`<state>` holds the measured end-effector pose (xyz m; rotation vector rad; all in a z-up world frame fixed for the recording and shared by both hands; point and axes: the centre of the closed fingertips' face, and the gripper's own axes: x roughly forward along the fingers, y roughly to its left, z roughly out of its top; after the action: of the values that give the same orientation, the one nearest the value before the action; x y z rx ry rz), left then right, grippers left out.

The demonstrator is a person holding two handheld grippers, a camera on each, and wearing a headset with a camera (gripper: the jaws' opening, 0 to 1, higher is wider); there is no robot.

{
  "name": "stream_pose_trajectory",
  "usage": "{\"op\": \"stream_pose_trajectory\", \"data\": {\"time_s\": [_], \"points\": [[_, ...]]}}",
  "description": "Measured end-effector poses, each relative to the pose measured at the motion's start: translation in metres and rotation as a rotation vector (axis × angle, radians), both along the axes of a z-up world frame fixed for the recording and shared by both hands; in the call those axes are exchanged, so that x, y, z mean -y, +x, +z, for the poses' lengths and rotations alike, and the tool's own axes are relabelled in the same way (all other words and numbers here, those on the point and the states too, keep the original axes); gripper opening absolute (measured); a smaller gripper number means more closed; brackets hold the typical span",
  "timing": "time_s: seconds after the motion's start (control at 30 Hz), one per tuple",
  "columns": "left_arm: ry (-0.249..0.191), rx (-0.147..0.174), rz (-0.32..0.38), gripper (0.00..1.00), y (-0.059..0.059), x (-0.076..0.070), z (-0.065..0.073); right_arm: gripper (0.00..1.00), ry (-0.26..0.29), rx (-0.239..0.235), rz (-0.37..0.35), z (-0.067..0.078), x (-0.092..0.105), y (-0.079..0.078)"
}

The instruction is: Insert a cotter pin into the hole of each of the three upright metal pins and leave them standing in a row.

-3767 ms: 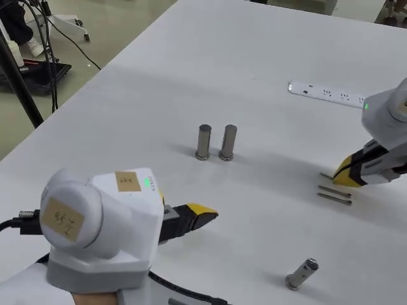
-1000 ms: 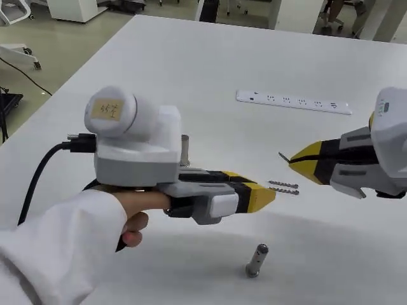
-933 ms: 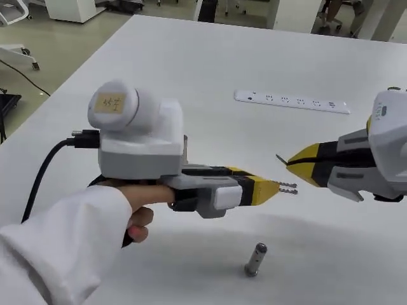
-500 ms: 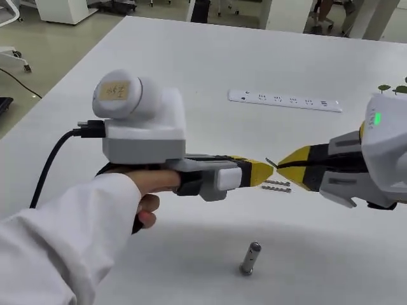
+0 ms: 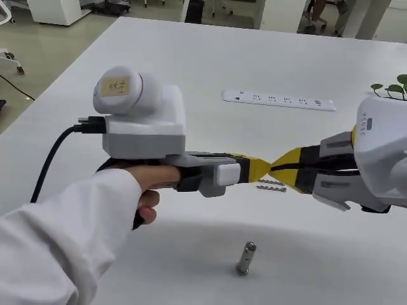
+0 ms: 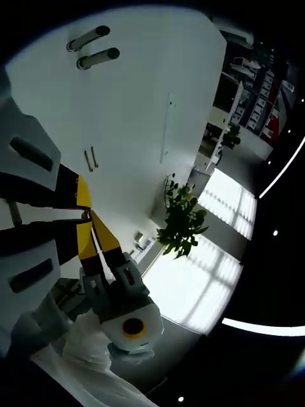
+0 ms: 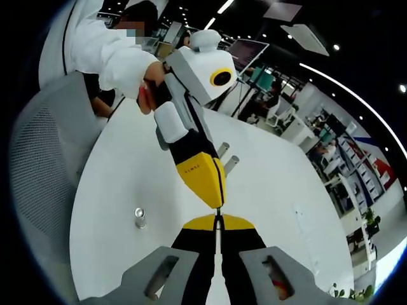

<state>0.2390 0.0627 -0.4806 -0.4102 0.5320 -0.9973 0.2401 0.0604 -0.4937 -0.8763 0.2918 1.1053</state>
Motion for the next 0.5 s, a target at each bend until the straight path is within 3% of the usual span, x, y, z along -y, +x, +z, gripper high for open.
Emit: {"op": "stream_pose_trajectory", "data": {"time_s": [0.4, 0.47, 0.5], "points": [[0.025, 0.004, -0.011, 0.0, 0.0001, -0.0011, -0.0021, 0.0, -0.012, 0.018, 0.02, 0.0047, -0.0062, -0.0045], [0.042, 0.03, -0.029, 0.0, -0.001, -0.0016, -0.0023, 0.0, -0.015, 0.018, 0.024, 0.0044, -0.0066, -0.0054], [0.042, 0.029, -0.03, 0.0, -0.0015, -0.0017, -0.0021, 0.0, -0.015, 0.018, 0.026, 0.0045, -0.0067, -0.0059]]}}
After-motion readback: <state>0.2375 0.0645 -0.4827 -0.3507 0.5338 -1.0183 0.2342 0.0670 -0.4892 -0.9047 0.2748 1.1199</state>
